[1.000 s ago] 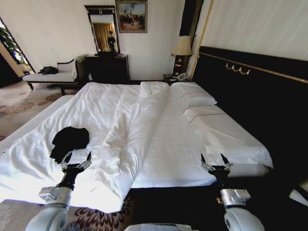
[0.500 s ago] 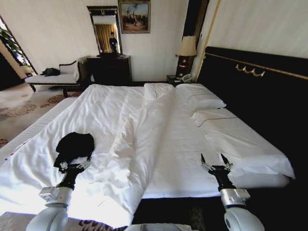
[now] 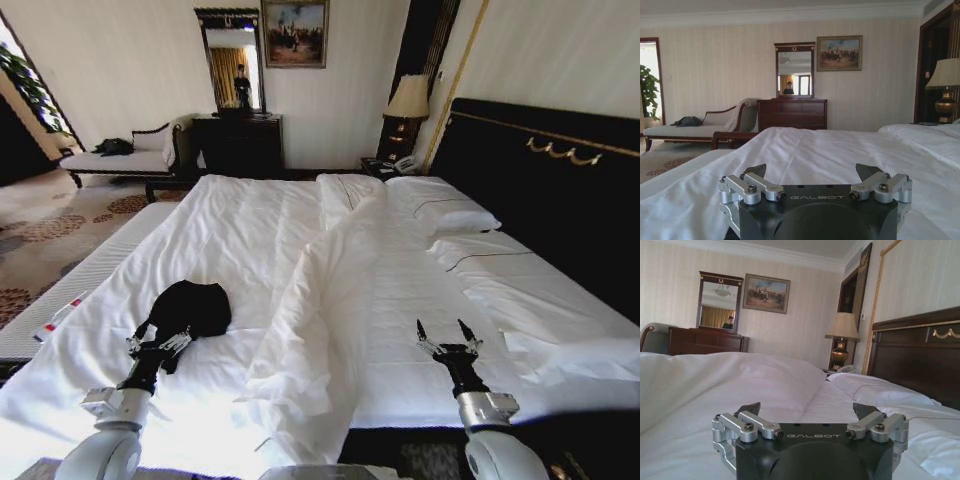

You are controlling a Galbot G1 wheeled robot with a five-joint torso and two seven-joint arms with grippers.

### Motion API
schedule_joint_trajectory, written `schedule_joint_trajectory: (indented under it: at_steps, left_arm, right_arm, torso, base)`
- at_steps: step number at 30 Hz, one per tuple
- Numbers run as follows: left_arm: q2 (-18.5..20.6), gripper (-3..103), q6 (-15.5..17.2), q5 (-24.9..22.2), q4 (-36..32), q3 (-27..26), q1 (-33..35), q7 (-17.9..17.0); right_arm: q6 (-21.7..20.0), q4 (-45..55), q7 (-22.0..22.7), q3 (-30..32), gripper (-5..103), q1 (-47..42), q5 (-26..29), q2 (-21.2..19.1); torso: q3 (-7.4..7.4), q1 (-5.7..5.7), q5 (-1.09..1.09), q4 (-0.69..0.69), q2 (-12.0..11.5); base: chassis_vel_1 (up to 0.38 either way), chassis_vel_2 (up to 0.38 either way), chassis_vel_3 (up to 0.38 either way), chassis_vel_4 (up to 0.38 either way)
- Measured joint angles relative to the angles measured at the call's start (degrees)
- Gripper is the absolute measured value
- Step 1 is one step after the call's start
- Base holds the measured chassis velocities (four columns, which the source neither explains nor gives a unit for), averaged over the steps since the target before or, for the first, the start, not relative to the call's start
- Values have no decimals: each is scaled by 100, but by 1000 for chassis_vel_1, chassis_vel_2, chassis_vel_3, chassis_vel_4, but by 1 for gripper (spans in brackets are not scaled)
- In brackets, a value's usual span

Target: Fold the clothes on the bed.

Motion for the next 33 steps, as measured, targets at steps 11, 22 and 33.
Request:
schedule_joint_trajectory:
  at_steps: [11, 22, 33]
  left_arm:
    - [-34, 100, -1, -1, 29, -2, 20, 1]
    - [-67, 100, -16, 3, 89, -3, 2, -2]
    - [-114, 100, -79, -5, 101, -53, 84, 2]
  right_arm:
    - [-129, 401, 33, -25, 100, -223, -2, 103]
    - [-447, 1001, 132, -391, 100, -679, 344, 163]
    - [-1338, 1898, 102, -743, 100, -1022, 1372, -221]
  torso:
    - [1, 0, 1, -1, -1]
    - [1, 1, 0, -1, -1]
    - [0, 0, -2, 0, 0]
  base:
    - [103, 271, -105, -268]
    - [57, 115, -45, -117]
    - [-7, -19, 5, 9]
